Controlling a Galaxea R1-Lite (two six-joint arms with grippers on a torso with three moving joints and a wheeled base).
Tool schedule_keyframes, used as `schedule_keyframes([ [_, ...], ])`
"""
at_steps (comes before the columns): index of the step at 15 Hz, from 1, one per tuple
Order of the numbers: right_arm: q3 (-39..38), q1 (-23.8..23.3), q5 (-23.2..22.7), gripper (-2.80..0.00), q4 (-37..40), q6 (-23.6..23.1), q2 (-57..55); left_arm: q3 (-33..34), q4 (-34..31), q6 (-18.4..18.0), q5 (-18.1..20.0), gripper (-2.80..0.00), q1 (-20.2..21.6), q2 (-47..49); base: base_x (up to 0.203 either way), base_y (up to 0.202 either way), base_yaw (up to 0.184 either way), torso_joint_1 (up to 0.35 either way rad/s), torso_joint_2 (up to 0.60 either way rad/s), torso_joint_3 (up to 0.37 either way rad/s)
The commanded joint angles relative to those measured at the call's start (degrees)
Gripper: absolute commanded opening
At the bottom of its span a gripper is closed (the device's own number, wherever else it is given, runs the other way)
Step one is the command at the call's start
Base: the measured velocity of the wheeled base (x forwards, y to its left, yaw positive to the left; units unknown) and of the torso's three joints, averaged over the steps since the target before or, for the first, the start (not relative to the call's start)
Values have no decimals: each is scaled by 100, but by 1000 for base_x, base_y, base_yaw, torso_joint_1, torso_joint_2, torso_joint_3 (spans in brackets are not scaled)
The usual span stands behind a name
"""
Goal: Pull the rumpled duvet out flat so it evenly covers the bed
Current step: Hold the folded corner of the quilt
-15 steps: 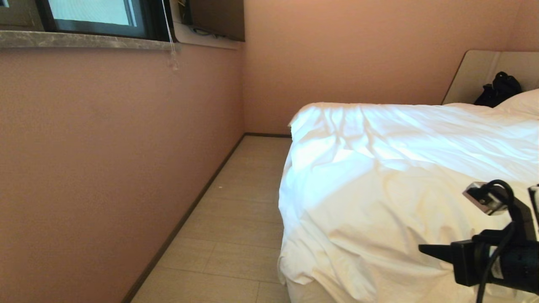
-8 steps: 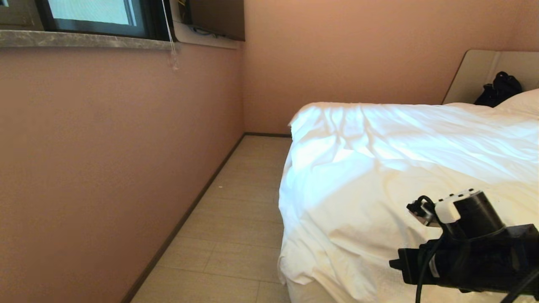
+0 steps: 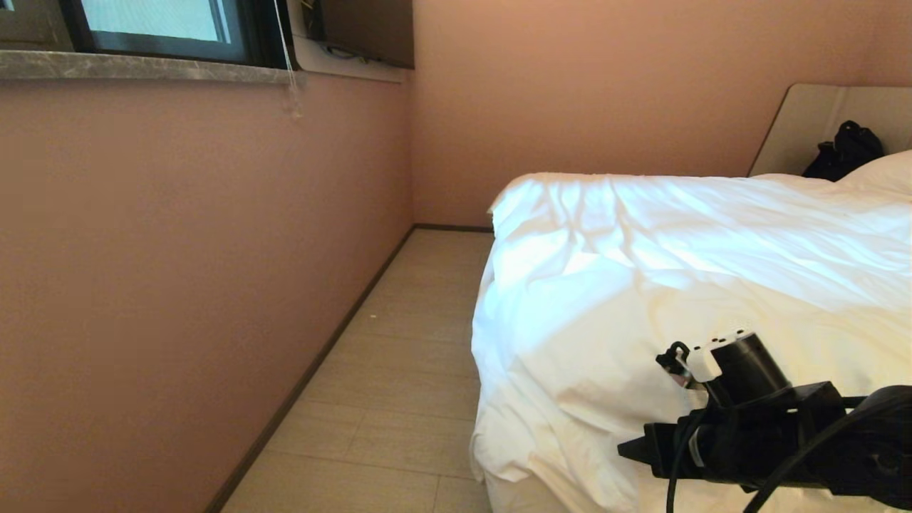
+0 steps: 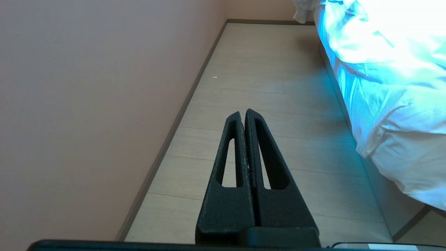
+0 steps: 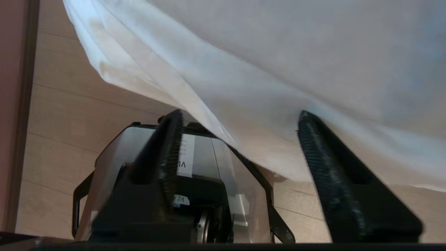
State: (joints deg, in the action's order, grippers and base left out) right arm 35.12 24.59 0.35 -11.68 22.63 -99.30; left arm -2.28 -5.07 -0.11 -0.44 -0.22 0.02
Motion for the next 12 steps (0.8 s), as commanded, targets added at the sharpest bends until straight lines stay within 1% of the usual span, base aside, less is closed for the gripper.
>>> schedule_keyframes([
  [1, 202, 2, 7, 0, -10, -2, -282, -1, -3, 2, 0, -280, -4, 6, 0, 0, 0, 0, 0, 0],
  [7, 786, -14, 23, 0, -10, -4, -920, 0, -3, 2, 0, -280, -3, -2, 0, 0, 0, 0, 0, 0],
  [9, 944, -15, 130, 0, -10, 3, -1183, -1, -3, 2, -4, -280, 0, 2, 0, 0, 0, 0, 0, 0],
  [12, 1115, -15, 173, 0, -27, 5, -1486, -1, -3, 2, 0, -280, 4, 6, 0, 0, 0, 0, 0, 0],
])
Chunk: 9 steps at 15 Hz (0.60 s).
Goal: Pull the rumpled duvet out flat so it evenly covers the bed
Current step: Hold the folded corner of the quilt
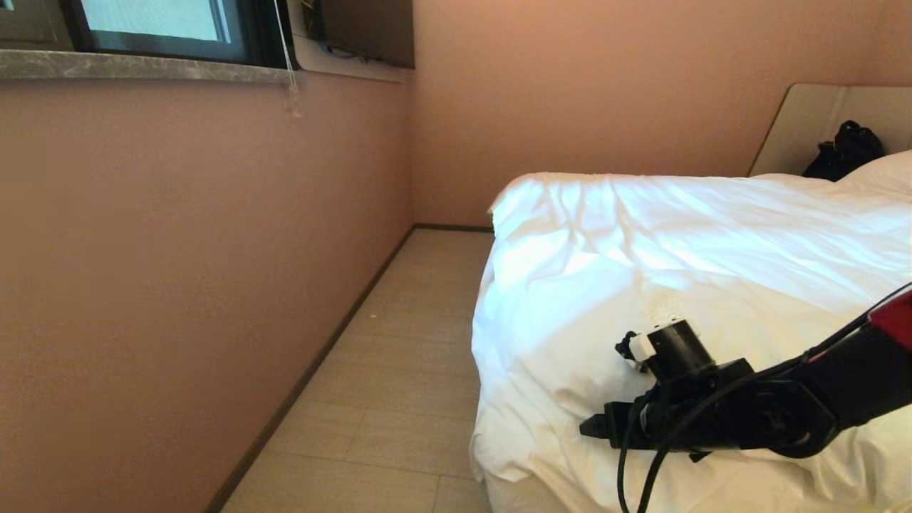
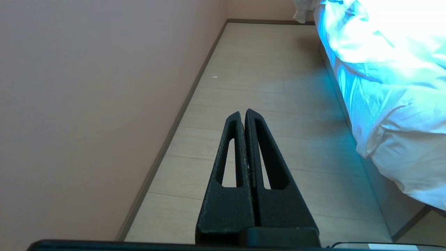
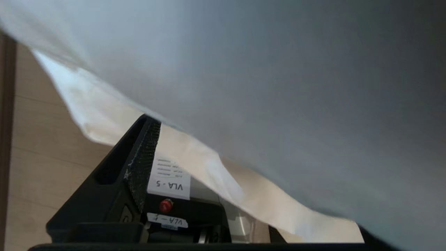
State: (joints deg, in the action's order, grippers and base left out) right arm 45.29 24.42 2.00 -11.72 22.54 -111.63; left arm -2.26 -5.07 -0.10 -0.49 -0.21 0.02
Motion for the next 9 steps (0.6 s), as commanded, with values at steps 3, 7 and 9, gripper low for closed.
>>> schedule_keyframes([
  [3, 215, -6, 82, 0, -380, 7, -610, -2, -3, 1, -3, -280, -6, 6, 0, 0, 0, 0, 0, 0],
  [7, 399, -19, 99, -280, -593, -4, -1019, -3, -3, 1, -1, -280, -3, 4, 0, 0, 0, 0, 0, 0],
  [9, 551, -46, 91, -280, -595, 12, -1209, 1, -3, 1, 0, -280, -2, 6, 0, 0, 0, 0, 0, 0],
])
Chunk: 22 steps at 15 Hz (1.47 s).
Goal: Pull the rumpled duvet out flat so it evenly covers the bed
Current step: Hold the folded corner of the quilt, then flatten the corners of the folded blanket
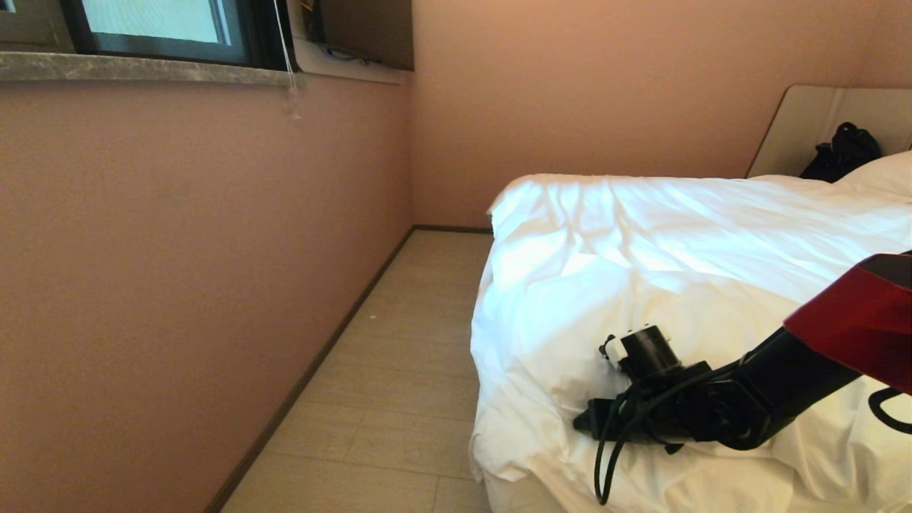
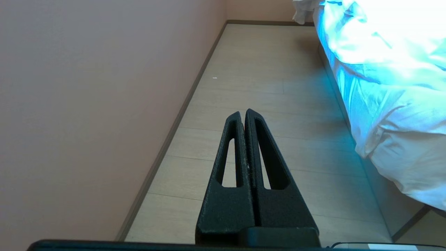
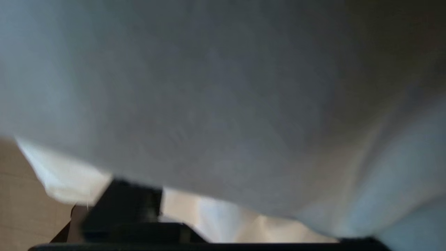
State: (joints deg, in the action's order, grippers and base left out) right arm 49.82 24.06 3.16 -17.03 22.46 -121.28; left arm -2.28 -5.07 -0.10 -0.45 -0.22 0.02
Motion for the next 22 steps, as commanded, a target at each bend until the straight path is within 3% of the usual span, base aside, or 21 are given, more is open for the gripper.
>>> schedule_keyframes([
  [1, 99, -16, -26, -280, -63, 13, -273, 6, -3, 1, -3, -280, -4, 2, 0, 0, 0, 0, 0, 0],
  [6, 69, -16, -69, -280, -142, 39, -82, -1, -3, 1, -4, -280, -3, 3, 0, 0, 0, 0, 0, 0],
  [11, -42, 3, -87, -280, 76, 65, 1238, -1, -3, 1, 1, -280, -4, 2, 0, 0, 0, 0, 0, 0],
  [18, 377, 104, -425, -280, 1411, 113, 3049, 0, -3, 1, -1, -280, -4, -2, 0, 0, 0, 0, 0, 0],
  [22, 1518, 106, -714, -280, 2491, 243, 3693, -1, -3, 1, -6, -280, -4, 6, 0, 0, 0, 0, 0, 0],
])
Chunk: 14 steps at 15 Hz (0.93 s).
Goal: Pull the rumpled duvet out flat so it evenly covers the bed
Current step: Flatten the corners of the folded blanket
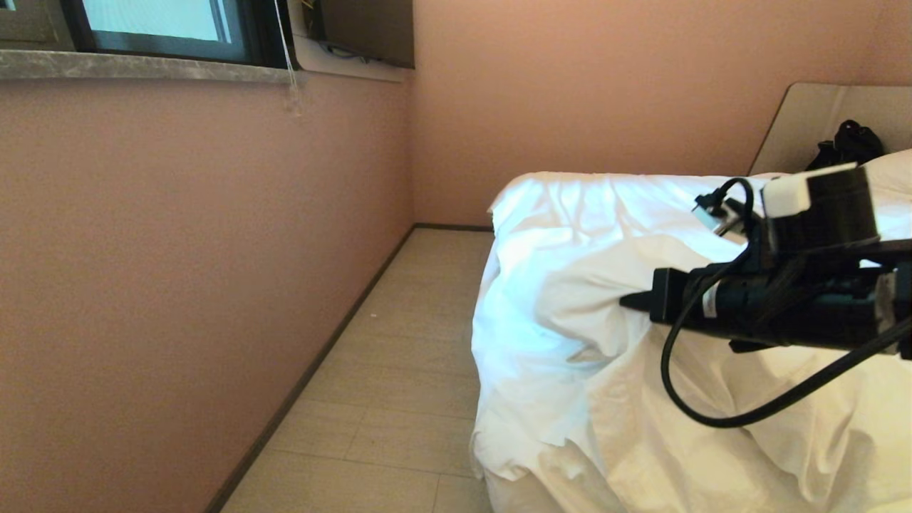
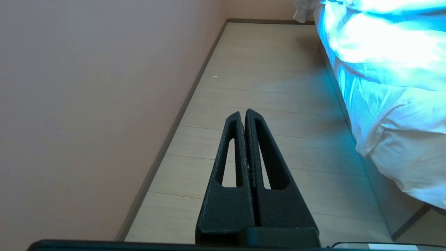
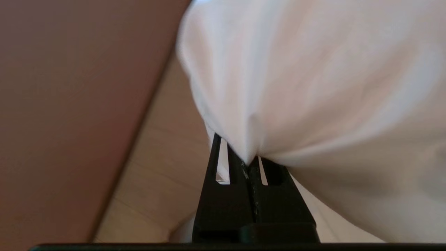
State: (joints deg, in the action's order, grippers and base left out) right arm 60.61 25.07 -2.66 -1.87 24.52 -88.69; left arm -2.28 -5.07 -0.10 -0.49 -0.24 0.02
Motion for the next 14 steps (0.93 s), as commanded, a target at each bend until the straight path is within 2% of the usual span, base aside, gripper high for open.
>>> schedule_keyframes([
  [1, 780, 6, -185, -280, 1305, 72, 547, -1, -3, 1, 0, -280, -2, 1, 0, 0, 0, 0, 0, 0],
  [8, 3159, -2, -252, -280, 2902, 327, 528, -1, -3, 1, -4, -280, 2, 2, 0, 0, 0, 0, 0, 0],
  [14, 3220, 7, -244, -280, 3115, 411, -189, -1, -3, 1, -4, -280, -2, 6, 0, 0, 0, 0, 0, 0],
])
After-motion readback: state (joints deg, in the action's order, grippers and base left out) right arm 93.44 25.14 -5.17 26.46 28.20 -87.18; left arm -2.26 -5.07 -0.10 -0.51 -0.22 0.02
